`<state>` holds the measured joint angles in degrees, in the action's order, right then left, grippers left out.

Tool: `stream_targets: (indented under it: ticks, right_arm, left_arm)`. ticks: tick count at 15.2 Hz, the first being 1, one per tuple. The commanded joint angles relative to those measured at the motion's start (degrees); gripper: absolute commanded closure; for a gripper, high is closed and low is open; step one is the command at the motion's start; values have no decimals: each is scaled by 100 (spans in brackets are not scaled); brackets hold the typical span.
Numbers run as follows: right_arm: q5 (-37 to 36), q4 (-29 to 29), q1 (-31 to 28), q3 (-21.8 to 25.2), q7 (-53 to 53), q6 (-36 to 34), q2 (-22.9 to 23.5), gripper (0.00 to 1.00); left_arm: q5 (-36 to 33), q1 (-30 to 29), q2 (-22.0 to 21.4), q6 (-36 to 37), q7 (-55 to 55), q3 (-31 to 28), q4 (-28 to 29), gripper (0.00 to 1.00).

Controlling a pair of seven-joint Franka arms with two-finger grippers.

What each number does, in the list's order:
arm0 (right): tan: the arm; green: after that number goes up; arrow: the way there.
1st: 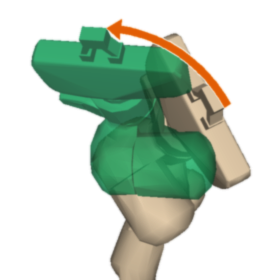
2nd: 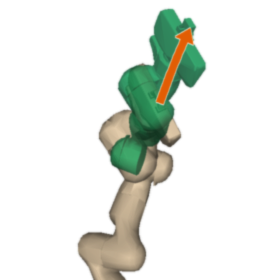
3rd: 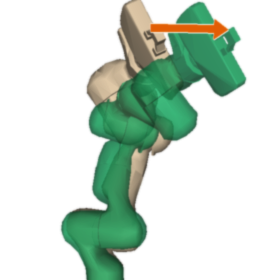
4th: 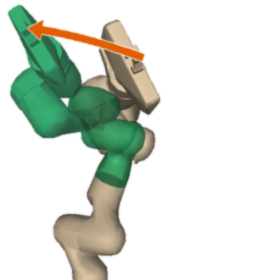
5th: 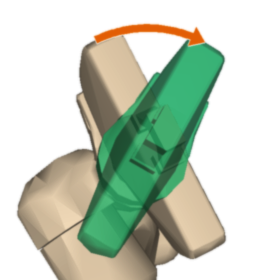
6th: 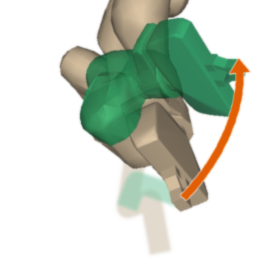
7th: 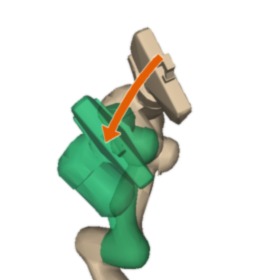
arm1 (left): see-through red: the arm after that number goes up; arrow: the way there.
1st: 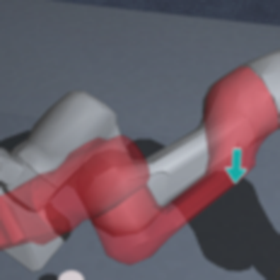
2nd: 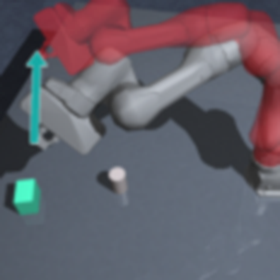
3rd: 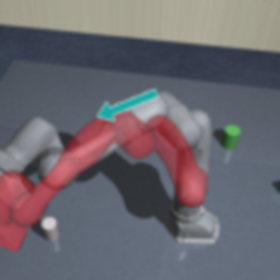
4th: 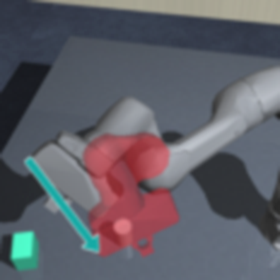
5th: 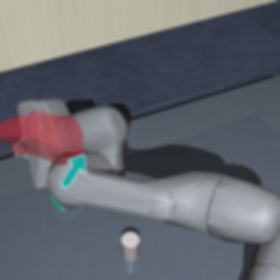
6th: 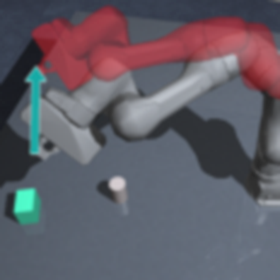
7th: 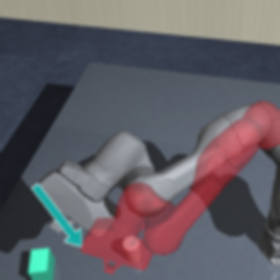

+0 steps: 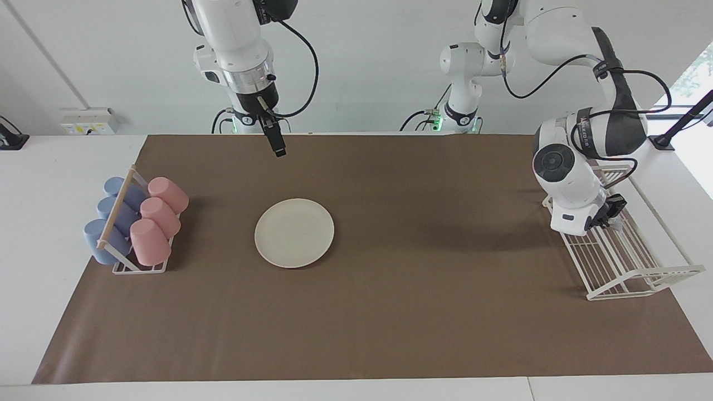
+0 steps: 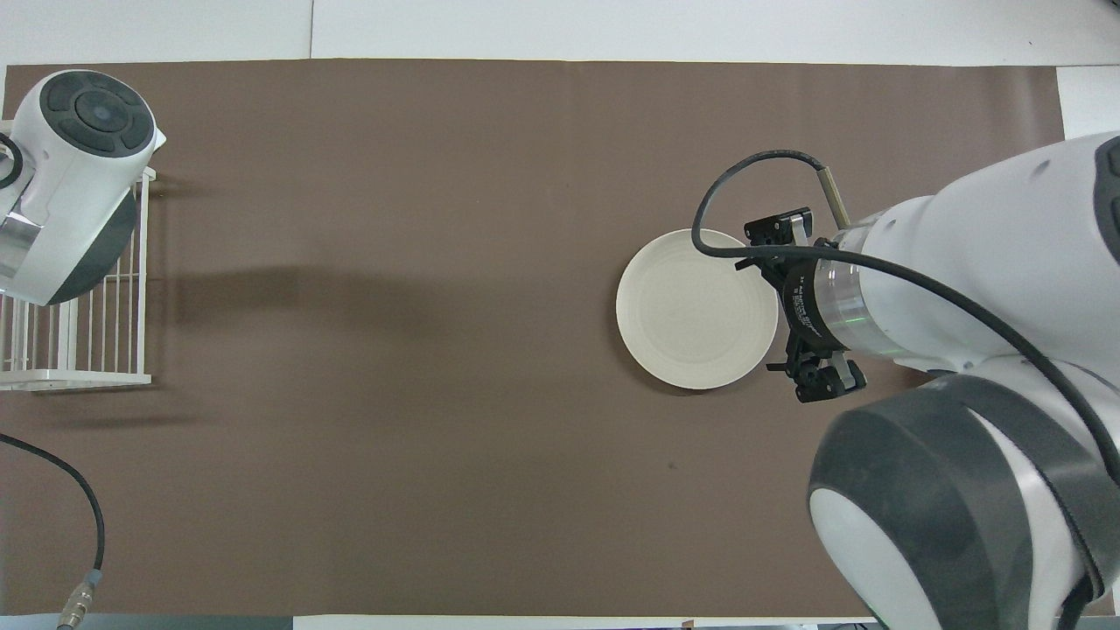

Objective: Wipe plate with sponge

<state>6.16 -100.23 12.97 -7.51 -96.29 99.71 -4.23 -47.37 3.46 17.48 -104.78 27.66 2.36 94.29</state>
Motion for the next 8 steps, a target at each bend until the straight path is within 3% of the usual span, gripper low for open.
stream_targets:
  ticks: [1,5,8]
  right_arm:
    - [96,-287,109,-48,-618,119,-236,0]
    - [157,-304,276,-75,-1050,58,-280,0]
    - [263,-374,435,-84,-1120,154,-315,0]
  left_arm:
    - [717,14,-8,562,-15,10,-742,100]
    - [2412,111,-16,1432,-41,18,-1578,100]
    - [4301,32,-95,1741,-6,-78,-1817,100]
